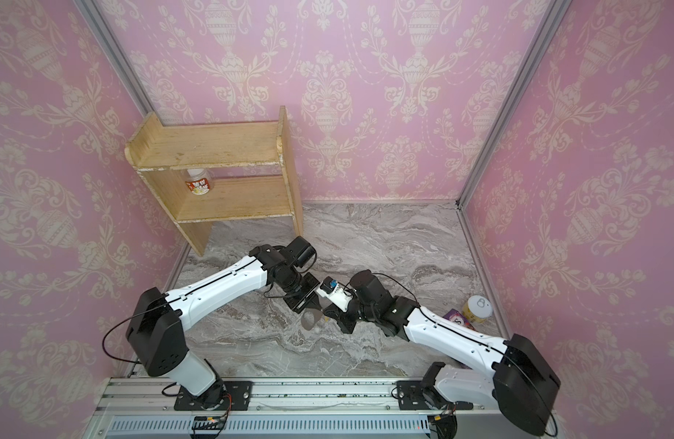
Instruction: Put the keys on the keyring
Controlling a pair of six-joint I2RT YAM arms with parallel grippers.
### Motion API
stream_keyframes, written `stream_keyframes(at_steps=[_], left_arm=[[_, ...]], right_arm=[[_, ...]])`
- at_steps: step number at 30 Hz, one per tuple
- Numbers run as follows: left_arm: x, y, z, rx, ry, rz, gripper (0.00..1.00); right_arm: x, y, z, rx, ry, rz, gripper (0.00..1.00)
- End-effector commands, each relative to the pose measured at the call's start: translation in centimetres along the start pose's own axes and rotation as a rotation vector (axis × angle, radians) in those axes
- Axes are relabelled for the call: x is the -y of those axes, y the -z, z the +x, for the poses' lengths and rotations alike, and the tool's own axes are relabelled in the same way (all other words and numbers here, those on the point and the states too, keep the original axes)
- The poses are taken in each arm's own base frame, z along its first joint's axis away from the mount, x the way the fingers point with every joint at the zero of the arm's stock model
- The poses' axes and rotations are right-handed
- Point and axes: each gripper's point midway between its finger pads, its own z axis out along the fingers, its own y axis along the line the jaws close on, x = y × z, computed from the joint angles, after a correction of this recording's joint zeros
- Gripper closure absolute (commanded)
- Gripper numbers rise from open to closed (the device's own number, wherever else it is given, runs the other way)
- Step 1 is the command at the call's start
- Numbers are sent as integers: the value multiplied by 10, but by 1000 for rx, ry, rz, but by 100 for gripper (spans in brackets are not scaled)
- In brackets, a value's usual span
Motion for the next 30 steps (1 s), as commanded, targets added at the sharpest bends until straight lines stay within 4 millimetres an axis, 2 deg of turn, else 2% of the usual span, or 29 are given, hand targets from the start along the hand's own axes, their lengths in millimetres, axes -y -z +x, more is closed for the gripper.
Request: stream_keyframes(at_steps=[1, 7, 11, 15, 20, 27, 28, 30], left_arm=[[-6, -6, -2, 11, -9, -25, 100], [-5, -5, -2, 16, -16, -19, 100], [-8, -4, -6, 26, -20, -21, 100], [-13, 1, -15, 53, -15, -15, 100], [-21, 4, -22, 73, -13, -16, 100], [-24, 6, -32, 99, -45, -30, 100], [-25, 6, -34, 104, -53, -35, 100], [-26, 6, -36, 113, -60, -42, 100]], right_arm=[[-1, 12, -15, 46, 3, 2, 100], [-2, 21, -22, 63, -3, -10, 100], [4, 19, -12, 25, -46, 21, 100], [19, 12, 18, -54, -221, 83, 100], [28, -1, 68, -224, -423, 148, 100], [36, -20, 105, -370, -573, 190, 100], [38, -21, 110, -390, -584, 202, 98], [42, -22, 119, -437, -609, 228, 86]])
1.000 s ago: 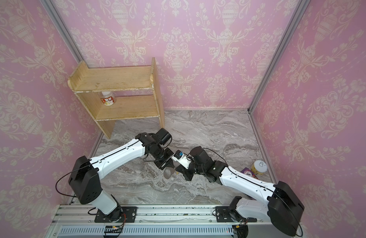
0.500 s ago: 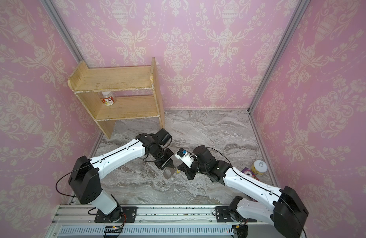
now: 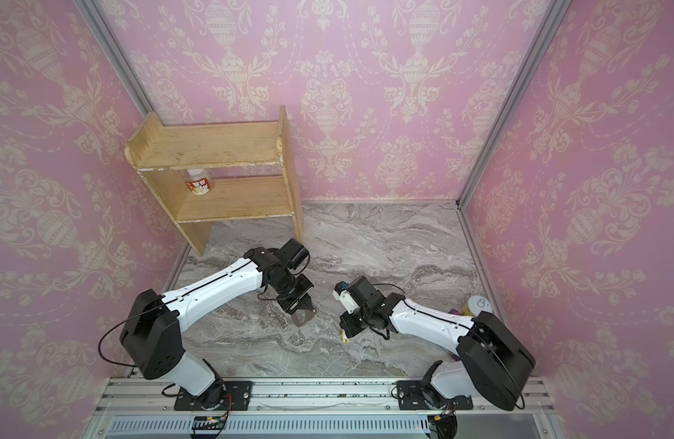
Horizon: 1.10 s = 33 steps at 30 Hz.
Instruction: Put the keys on the keyring
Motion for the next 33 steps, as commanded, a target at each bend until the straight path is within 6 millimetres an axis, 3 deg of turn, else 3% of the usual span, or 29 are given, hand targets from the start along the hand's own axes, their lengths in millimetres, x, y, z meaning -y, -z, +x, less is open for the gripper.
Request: stream_keyframes(at_steps=[1, 3, 6, 10, 13, 17, 22, 30, 32, 33], left_arm=[[-9, 5, -9, 48, -37, -30, 100], [-11, 4, -10, 46, -40, -32, 100], [-11, 3, -10, 44, -42, -33, 100], [-10, 2, -11, 41, -52, -32, 100], [-10, -1, -12, 37, -58, -28, 100], [-11, -4, -12, 34, -75, -27, 100], [-17, -3, -12, 39, -84, -27, 100], [-29, 5, -10, 60, -90, -13, 100], [-32, 6, -10, 64, -89, -6, 100], [-34, 5, -10, 65, -87, -5, 100]], right_arm=[[14, -2, 4, -51, -83, 76, 76], [22, 2, 6, -50, -102, 124, 52], [29, 18, -1, 24, -111, 179, 31], [28, 38, -7, 87, -115, 194, 22], [23, 41, 0, 78, -125, 159, 20], [7, 38, 7, 75, -99, 55, 0], [2, 42, 1, 81, -61, 38, 0], [-35, 54, -10, 212, 86, -124, 0], [-40, 51, -3, 130, 187, -98, 12], [-37, 46, 4, 72, 232, -61, 27]])
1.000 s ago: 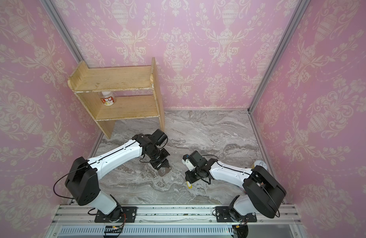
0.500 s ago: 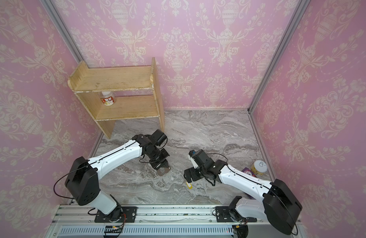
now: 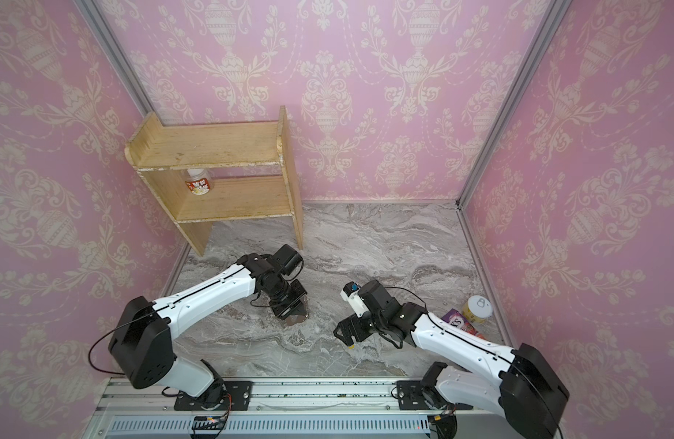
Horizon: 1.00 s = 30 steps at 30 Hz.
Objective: Put the keys on the keyring
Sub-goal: 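Move the open right gripper over the yellow-tagged key on the table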
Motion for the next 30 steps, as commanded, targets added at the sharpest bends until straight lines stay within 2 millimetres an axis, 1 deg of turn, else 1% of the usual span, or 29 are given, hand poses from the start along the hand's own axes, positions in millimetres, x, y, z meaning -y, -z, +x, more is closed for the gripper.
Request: stream_keyframes(at_steps=[1, 3, 5, 7, 8, 9, 10, 12, 14, 16, 17, 19, 22, 27, 30], left_arm=[[-9, 3, -6, 38, -14, 5, 100], [-9, 2, -5, 37, -19, 10, 100], [-10, 2, -6, 35, -24, 11, 100], [-13, 3, -6, 34, -29, 9, 100], [-14, 3, -7, 32, -27, 11, 100], [-16, 5, -7, 32, -25, 13, 100], [-18, 5, -8, 29, -25, 10, 100], [-22, 6, -10, 26, -21, 9, 100], [-26, 6, -11, 19, -21, 7, 100], [-28, 5, -13, 12, -21, 7, 100], [-28, 5, -13, 10, -24, 10, 100], [-28, 4, -15, 4, -27, 18, 100], [-26, 5, -18, 0, -27, 27, 100], [-29, 5, -22, 4, -30, 28, 100], [-27, 0, -23, -10, -22, 36, 100]], right_arm=[[-3, -8, 9, -120, 137, 36, 33], [-6, -20, 14, -172, 165, 51, 36], [-7, -33, 19, -198, 242, 123, 38], [-11, -48, 28, -240, 315, 151, 41], [-11, -52, 31, -246, 348, 174, 40], [-10, -55, 31, -244, 375, 211, 37], [-7, -56, 29, -242, 388, 247, 37], [-4, -54, 19, -230, 404, 294, 37], [-8, -49, 4, -232, 455, 315, 36], [-4, -42, -8, -300, 534, 378, 35], [-1, -39, -10, -336, 567, 404, 34], [11, -36, -7, -405, 601, 439, 32], [24, -34, 6, -468, 550, 411, 31], [34, -27, 19, -531, 486, 362, 24], [41, -27, 27, -568, 470, 361, 23]])
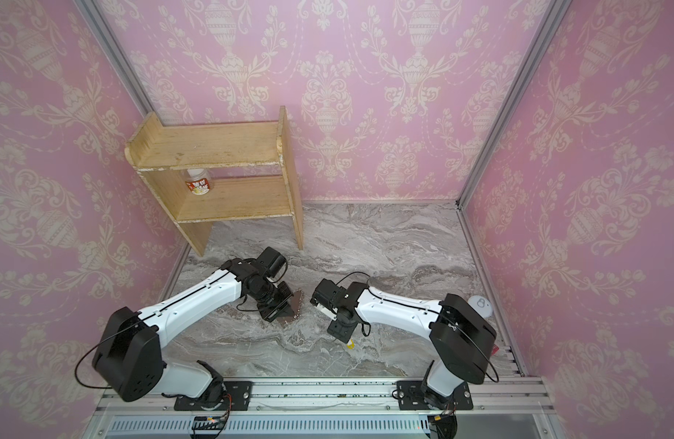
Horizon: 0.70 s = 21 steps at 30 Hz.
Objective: Put the keys on the keyring
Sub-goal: 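Move the open right gripper over the yellow-tagged key on the table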
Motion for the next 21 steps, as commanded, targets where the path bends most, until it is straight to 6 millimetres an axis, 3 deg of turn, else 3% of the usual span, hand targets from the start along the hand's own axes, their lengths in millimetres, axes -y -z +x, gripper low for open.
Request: stream_keyframes(at_steps=[1, 12, 21], left_arm=[[1, -4, 2, -28, -21, 15, 100], [7, -3, -1, -22, -23, 6, 100], [6, -2, -3, -11, -14, -4, 100]], right_arm=[[-9, -9, 24, -96, 30, -56, 23], [-6, -26, 17, -82, 16, -29, 23], [27, -27, 4, -32, -42, 95, 24]])
